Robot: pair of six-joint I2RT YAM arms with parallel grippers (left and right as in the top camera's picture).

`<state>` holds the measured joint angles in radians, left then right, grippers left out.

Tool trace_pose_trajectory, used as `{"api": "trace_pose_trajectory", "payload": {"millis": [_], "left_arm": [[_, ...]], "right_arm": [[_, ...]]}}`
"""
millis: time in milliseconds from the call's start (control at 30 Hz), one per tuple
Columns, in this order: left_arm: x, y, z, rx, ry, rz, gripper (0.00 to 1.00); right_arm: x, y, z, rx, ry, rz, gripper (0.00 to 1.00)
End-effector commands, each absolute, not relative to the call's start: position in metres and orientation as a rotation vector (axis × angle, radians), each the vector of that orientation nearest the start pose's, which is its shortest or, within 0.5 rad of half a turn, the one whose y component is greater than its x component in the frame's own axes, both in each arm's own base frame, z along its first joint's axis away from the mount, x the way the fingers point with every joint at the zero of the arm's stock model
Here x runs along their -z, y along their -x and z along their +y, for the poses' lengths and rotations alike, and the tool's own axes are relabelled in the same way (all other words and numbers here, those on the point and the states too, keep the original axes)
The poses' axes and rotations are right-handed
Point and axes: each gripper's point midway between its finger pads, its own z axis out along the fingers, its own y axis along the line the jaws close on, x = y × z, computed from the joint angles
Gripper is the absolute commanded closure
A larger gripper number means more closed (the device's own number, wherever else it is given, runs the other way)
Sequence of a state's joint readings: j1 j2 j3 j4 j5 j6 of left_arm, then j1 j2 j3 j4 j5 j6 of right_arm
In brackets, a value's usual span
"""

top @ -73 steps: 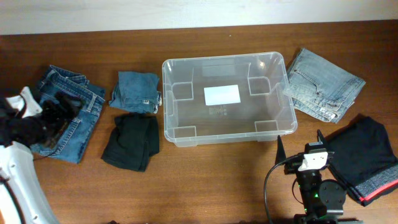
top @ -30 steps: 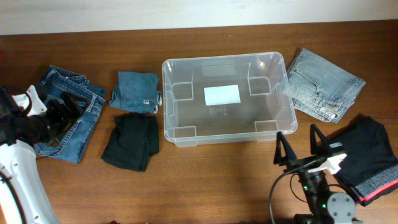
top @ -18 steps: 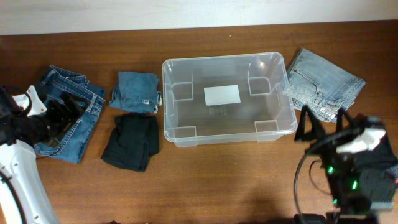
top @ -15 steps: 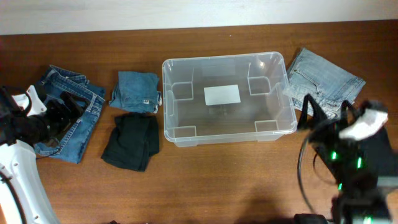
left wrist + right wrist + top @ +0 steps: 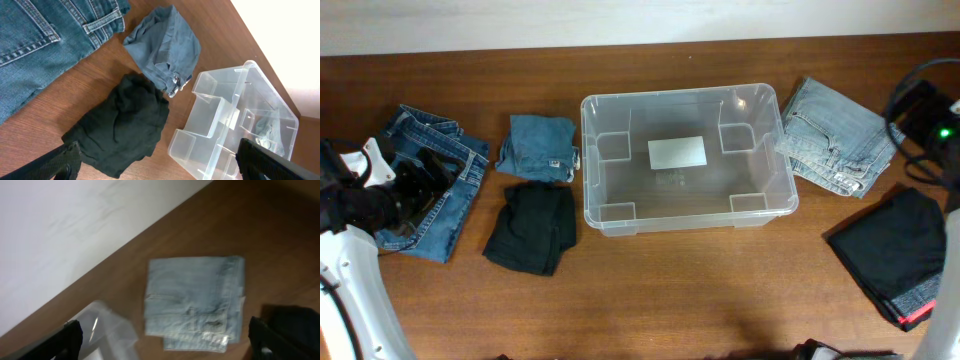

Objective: Pack container
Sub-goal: 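Reach the right gripper to the folded light-grey jeans, then grasp the light-grey jeans with the right gripper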

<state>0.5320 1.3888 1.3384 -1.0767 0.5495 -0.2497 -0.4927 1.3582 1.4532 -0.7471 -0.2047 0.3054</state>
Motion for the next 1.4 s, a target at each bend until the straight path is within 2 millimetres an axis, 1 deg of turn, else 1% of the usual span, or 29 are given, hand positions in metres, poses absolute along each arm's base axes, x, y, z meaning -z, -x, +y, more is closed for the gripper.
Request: {"api": "trace_pose_trajectory", "payload": {"millis": [0, 33, 100, 200, 267, 367, 433, 467, 567, 600, 700, 800, 933, 1033, 1100, 1133, 1267, 1300, 1367], "left_arm": [[-0.219, -0.316, 0.081, 0.634, 0.803, 2.442, 0.01], [-0.219, -0.316, 0.081, 0.634, 0.803, 2.442, 0.01], [-0.219, -0.316, 0.081, 0.634, 0.803, 2.442, 0.01], [-0.219, -0.316, 0.081, 0.634, 0.803, 2.442, 0.01], [-0.219, -0.316, 0.081, 0.634, 0.803, 2.442, 0.01], [-0.219, -0.316, 0.081, 0.634, 0.803, 2.442, 0.0], [-0.219, -0.316, 0.081, 0.634, 0.803, 2.442, 0.01], [-0.219, -0.316, 0.081, 0.634, 0.803, 2.442, 0.01], [-0.219, -0.316, 0.081, 0.634, 0.803, 2.442, 0.01], [-0.219, -0.316, 0.081, 0.634, 0.803, 2.442, 0.01], [-0.219, -0.316, 0.081, 0.634, 0.803, 2.442, 0.01], [-0.219, -0.316, 0.081, 0.634, 0.803, 2.442, 0.01], [-0.219, -0.316, 0.081, 0.634, 0.803, 2.442, 0.0], [-0.219, -0.316, 0.081, 0.634, 0.803, 2.442, 0.01], [-0.219, -0.316, 0.081, 0.634, 0.803, 2.442, 0.01], [-0.219, -0.316, 0.081, 0.635, 0.803, 2.442, 0.01], [-0.219, -0.316, 0.081, 0.634, 0.803, 2.442, 0.01], [-0.219, -0.316, 0.081, 0.634, 0.804, 2.442, 0.01], [-0.219, -0.316, 0.081, 0.634, 0.803, 2.442, 0.01]], "right_arm": [[-0.295, -0.366, -0.187, -0.105, -0.821, 2.082, 0.02], [-0.287, -0.365, -0.195, -0.101, -0.847, 2.093, 0.02], [-0.269, -0.367, -0.206, -0.087, -0.826, 2.146, 0.02], [-0.245, -0.371, -0.219, -0.084, -0.804, 2.207, 0.02], [-0.226, -0.372, -0.227, -0.118, -0.826, 2.241, 0.02], [-0.202, -0.385, -0.223, -0.281, -0.818, 2.264, 0.02], [-0.183, -0.393, -0.222, -0.346, -0.8, 2.29, 0.01], [-0.162, -0.397, -0.225, -0.357, -0.805, 2.325, 0.02], [-0.127, -0.401, -0.229, -0.371, -0.778, 2.39, 0.02], [-0.114, -0.405, -0.229, -0.4, -0.776, 2.401, 0.02], [-0.094, -0.414, -0.226, -0.47, -0.756, 2.401, 0.02], [-0.08, -0.419, -0.229, -0.463, -0.701, 2.415, 0.02], [-0.071, -0.423, -0.233, -0.449, -0.673, 2.416, 0.02], [-0.063, -0.422, -0.239, -0.408, -0.693, 2.434, 0.02], [-0.054, -0.42, -0.241, -0.391, -0.709, 2.452, 0.02], [-0.047, -0.419, -0.241, -0.4, -0.718, 2.464, 0.02], [-0.03, -0.417, -0.24, -0.421, -0.742, 2.486, 0.02], [-0.023, -0.417, -0.24, -0.424, -0.75, 2.496, 0.02], [-0.017, -0.416, -0.241, -0.418, -0.758, 2.506, 0.01]]}}
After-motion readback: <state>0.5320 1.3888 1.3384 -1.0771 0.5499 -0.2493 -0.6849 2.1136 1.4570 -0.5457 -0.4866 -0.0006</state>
